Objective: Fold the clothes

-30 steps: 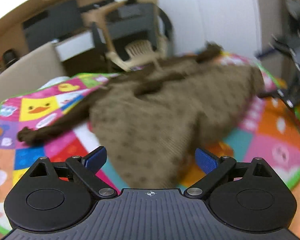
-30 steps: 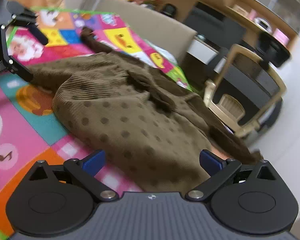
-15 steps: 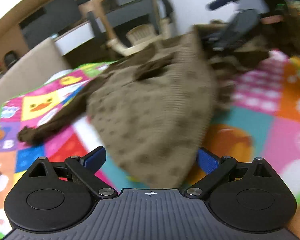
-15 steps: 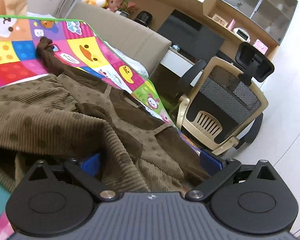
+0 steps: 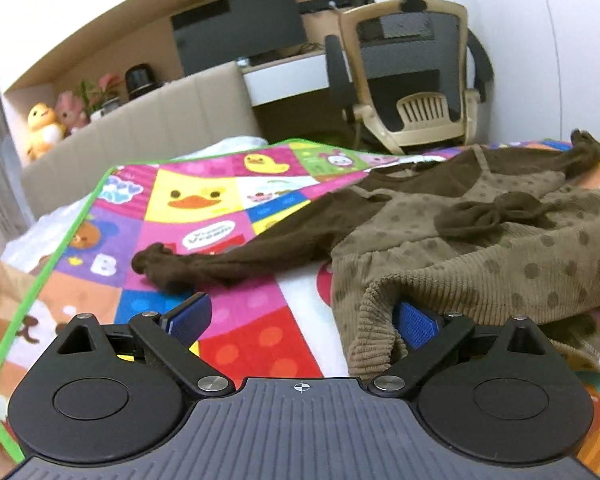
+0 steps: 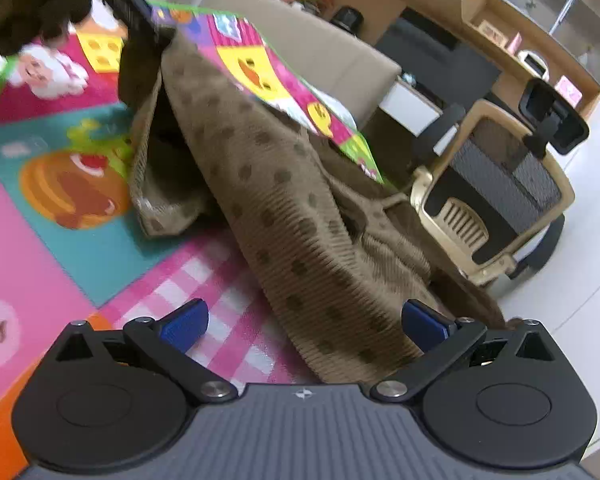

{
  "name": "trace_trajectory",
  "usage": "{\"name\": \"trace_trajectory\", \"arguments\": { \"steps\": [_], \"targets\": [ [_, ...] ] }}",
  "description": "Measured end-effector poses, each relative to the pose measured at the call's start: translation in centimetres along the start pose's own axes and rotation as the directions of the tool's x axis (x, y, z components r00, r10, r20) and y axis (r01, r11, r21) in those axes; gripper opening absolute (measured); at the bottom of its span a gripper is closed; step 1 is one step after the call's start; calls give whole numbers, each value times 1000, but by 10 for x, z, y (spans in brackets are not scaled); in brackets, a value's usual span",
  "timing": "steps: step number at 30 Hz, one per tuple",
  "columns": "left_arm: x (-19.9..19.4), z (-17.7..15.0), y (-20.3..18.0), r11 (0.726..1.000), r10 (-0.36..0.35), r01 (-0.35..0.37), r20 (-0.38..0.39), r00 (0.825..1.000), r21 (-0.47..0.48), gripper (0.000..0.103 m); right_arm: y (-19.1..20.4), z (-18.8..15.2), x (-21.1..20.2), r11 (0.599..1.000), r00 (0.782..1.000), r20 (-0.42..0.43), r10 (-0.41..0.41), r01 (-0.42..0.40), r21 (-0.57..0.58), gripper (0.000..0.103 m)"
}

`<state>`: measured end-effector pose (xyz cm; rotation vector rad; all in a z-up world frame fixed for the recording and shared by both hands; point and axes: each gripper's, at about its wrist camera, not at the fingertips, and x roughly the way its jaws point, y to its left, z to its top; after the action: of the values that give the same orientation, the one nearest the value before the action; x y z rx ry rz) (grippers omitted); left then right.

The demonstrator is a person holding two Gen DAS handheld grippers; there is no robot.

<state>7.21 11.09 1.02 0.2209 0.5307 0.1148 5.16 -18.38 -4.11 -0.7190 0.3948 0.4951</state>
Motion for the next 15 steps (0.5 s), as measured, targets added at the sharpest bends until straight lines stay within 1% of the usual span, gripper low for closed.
{"name": "trace_trajectory", "arguments": {
  "steps": [1, 3, 4, 6, 8, 11, 13, 15],
  "targets": [
    [-1, 1, 1, 1000, -1, 1, 4, 1000, -16, 99, -1, 2, 4, 1000, 1000, -1, -20, 20, -6, 103],
    [-6, 5, 4, 999, -3, 4, 28, 1000, -43, 99, -10, 8, 9, 991, 991, 19, -135, 136, -13, 103],
    [-11, 9, 5, 999, 3, -1, 47, 999, -48, 99, -20, 12, 9, 981, 981, 33, -193, 192, 13, 103],
    [-19, 14, 8, 999, 18, -13, 81, 997, -52, 99, -46, 18, 2, 949, 953, 57, -298, 289, 126, 103],
    [-24, 16, 9, 999, 23, -19, 94, 995, -42, 100, -55, 13, -3, 943, 951, 37, -306, 298, 148, 103],
    [-18, 2, 3, 1000, 15, -15, 56, 998, -16, 100, -65, 3, -9, 940, 953, 3, -304, 299, 166, 103],
    [-14, -7, -2, 1000, 11, -11, 30, 999, 1, 100, -55, -10, -3, 958, 965, -47, -257, 261, 122, 103],
    [-10, -16, -6, 1000, 7, -7, 3, 1000, 16, 100, -43, -27, 4, 965, 964, -95, -248, 255, 65, 103]
  ]
}}
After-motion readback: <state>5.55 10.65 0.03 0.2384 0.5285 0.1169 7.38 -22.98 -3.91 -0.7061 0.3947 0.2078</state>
